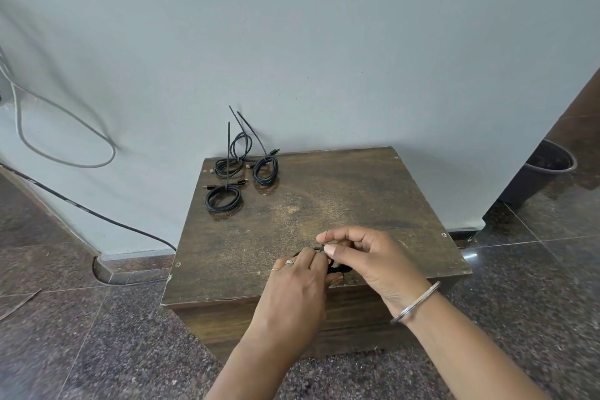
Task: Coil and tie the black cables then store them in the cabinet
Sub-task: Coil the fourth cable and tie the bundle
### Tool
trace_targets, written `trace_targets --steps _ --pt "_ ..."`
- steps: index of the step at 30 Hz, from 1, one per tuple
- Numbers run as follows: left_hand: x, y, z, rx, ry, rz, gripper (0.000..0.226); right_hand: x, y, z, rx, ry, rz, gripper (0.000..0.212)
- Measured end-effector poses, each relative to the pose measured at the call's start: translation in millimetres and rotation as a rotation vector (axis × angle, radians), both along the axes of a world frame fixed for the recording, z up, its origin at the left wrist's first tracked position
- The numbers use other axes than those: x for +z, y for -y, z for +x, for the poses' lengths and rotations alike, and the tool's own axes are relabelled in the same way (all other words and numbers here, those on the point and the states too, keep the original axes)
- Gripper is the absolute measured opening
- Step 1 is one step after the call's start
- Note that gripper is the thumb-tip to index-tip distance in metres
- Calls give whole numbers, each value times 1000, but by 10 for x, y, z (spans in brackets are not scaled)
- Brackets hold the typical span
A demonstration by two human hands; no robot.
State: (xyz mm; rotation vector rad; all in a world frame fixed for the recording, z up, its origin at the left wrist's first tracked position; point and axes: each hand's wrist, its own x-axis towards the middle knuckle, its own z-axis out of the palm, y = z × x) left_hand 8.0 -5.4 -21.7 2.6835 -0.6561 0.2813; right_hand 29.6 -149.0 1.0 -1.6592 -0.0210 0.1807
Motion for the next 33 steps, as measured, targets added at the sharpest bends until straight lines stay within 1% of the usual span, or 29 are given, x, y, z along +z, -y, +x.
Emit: trace_targets --steps 2,4,6,9,12,15,17,19,23,25,28,33 --pt "-4 2 6 -4 -19 -3 3 3 -17 -14 3 -5 42 11" --pt "-24 -9 19 0 -46 -58 11 -20 -41 -23 -5 26 26 12" --pt "-36 -18 28 1 -58 -157 16 -43 -52 -22 -54 76 12 11" --pt "-46 -40 39 8 -114 -319 23 -40 -38 2 -140 164 63 5" --pt "-63 -90 71 59 -168 -434 28 -40 -5 22 -172 256 46 4" --pt "-59 -124 94 103 -229 -503 31 -26 -14 -5 -159 299 62 15" --pt "-48 -129 89 117 -274 -530 34 -5 -20 -30 -133 306 73 18" --pt "-48 -128 82 105 -304 -534 35 10 -16 -48 -109 338 70 17" --pt "-45 -113 56 41 -332 -462 37 21 -12 -56 -106 424 -3 2" --pt "-46 -103 49 16 -345 -416 37 11 -23 -58 -118 434 -28 6" --pt "-58 -89 40 8 -359 -365 39 16 -23 -45 -148 427 -2 11" --pt "-87 -65 21 -15 -433 -366 42 45 -26 -53 -245 348 59 20"
